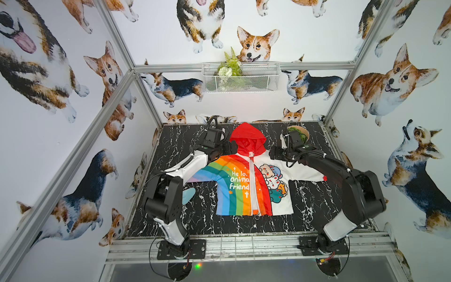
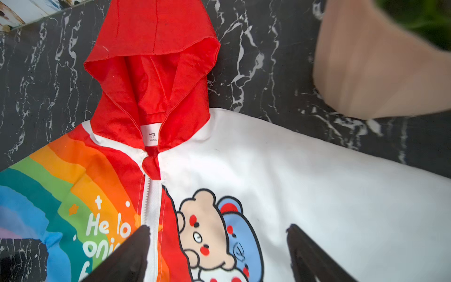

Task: Unzip the jacket
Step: Smooth out the jacket at the center of the board, then reset both arms

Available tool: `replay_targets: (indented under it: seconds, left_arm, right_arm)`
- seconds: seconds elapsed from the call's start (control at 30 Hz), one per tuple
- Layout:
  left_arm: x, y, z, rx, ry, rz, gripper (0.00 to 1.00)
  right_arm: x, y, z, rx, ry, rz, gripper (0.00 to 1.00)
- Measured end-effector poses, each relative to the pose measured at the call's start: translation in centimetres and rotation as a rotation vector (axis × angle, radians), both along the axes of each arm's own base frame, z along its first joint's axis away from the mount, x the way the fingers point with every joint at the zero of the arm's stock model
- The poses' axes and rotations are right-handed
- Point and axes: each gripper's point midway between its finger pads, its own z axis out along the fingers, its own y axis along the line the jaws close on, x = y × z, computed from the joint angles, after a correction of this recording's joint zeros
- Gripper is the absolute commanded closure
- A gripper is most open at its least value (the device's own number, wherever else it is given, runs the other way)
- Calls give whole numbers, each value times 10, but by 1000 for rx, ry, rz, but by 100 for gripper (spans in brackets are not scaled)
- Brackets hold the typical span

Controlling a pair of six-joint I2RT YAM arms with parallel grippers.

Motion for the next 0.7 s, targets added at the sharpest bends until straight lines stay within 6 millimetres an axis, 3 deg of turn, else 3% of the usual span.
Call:
replay_targets:
  seconds: [0.07,0.23,0.3,0.37,0.47,0.6,0.7]
  left_arm:
    - [-17,27,8,40,-50,64,0]
    - [-54,116,13,161,-183,303,7]
    - [-70,146,12,210,-243,385,4]
    - [-84,174,9,264,-283,459,0]
    - [-92,195,4,343,-341,509,0]
    - [-91,199,-7,409,-341,494,0]
    - [-83,204,-12,453,-336,501,0]
  right_arm:
    - [-13,-22,7,-19,-63,-51,1]
    - [-30,-107,17,-53,-222,-300,1]
    - [-35,-139,19,-92,-278,-407,1]
    - [-42,-158,17,-136,-325,-475,1]
    - [-48,-177,12,-215,-366,-525,0]
    - [-42,-191,19,-299,-402,-558,1]
    - [-33,-196,10,-374,-371,-553,1]
